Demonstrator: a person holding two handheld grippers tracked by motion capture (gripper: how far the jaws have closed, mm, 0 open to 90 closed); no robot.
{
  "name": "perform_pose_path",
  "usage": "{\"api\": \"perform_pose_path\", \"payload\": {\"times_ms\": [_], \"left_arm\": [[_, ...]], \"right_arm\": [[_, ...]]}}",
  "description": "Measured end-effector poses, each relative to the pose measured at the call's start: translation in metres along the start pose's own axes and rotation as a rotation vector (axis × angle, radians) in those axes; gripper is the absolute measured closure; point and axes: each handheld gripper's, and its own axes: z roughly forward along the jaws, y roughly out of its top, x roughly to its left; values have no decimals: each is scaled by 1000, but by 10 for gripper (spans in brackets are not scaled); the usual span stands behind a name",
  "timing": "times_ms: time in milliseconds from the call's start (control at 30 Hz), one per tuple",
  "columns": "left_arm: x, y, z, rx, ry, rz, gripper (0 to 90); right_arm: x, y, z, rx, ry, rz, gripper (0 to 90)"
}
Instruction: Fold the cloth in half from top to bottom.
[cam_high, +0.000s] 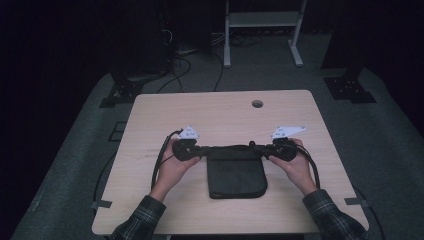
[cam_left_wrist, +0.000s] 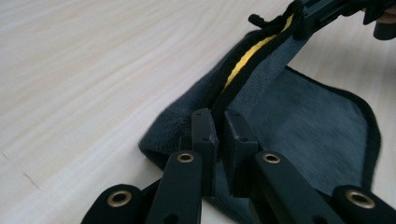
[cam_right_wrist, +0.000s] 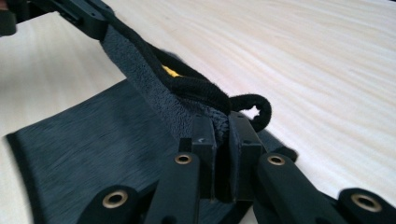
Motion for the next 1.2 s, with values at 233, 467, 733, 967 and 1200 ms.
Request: {"api": "perform_pose_path", "payload": {"times_ms": [233,467,733,967,1200], "left_arm": [[-22,-16,-10,2,-43,-2,843],[-36,-33,-9,49,-74,-7,842],[-43,-49,1,145,-110,-8,831],[-50,-55,4,199,-94,25,817],[-49,-50,-14,116,-115,-6,739]], "right_arm": [[21,-14,-14,6,21,-29,817],[36,-29,-22,16,48,-32,811],[48,-49,-19,76,66,-24,778],[56,-62,-17,119,70,-36,741],[59,-58,-34,79,61,-58,665]]}}
